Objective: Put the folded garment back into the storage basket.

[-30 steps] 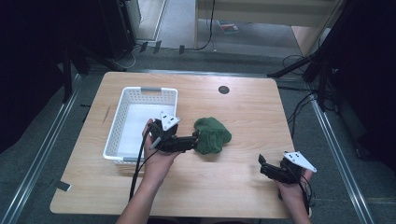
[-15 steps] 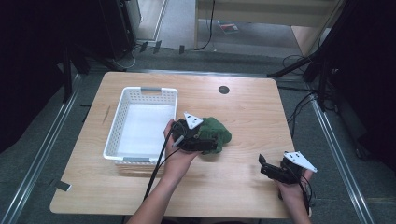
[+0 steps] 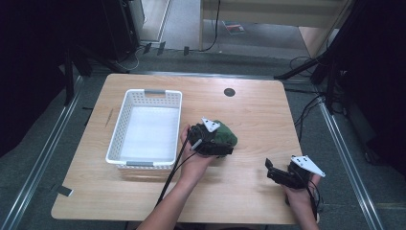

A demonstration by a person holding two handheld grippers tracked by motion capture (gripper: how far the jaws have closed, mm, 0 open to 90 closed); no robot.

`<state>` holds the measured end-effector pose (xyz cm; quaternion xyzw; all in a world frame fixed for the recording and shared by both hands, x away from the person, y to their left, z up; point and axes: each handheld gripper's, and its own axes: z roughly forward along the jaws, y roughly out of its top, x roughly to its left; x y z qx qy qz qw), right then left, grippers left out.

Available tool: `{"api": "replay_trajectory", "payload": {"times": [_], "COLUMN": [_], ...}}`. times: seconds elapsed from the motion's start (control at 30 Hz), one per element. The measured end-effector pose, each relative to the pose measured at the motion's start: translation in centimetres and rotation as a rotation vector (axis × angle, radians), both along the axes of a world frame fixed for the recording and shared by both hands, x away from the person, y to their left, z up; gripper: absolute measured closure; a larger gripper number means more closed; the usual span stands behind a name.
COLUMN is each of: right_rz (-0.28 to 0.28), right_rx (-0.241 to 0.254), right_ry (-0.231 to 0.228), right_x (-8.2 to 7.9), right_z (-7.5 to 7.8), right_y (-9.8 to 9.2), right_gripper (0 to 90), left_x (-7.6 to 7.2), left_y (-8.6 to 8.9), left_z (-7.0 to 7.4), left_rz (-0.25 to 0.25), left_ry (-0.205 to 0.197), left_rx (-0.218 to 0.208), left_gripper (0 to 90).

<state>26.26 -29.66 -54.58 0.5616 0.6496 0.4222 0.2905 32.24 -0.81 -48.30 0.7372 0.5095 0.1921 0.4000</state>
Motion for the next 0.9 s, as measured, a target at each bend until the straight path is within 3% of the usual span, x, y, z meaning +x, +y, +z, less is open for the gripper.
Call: {"api": "replay_trajectory", "payload": {"times": [0.43, 0.9], "right_rz": [-0.002, -0.004], "right_rx": [0.002, 0.0], "right_ry": [0.004, 0.008], "right_x": [0.0, 0.1], "right_z": [0.0, 0.0], "right_y": [0.0, 0.1], "right_gripper": [0.0, 0.0], "left_x": [1.4, 2.2], "left_y": [-1.9, -2.4], "left_z": [-1.9, -3.7], "left_rz": [0.001, 0.028], "left_ry": [0.021, 0.057], "left_rx": [0.025, 0.105], "left_gripper": [0.0, 0.0]}}
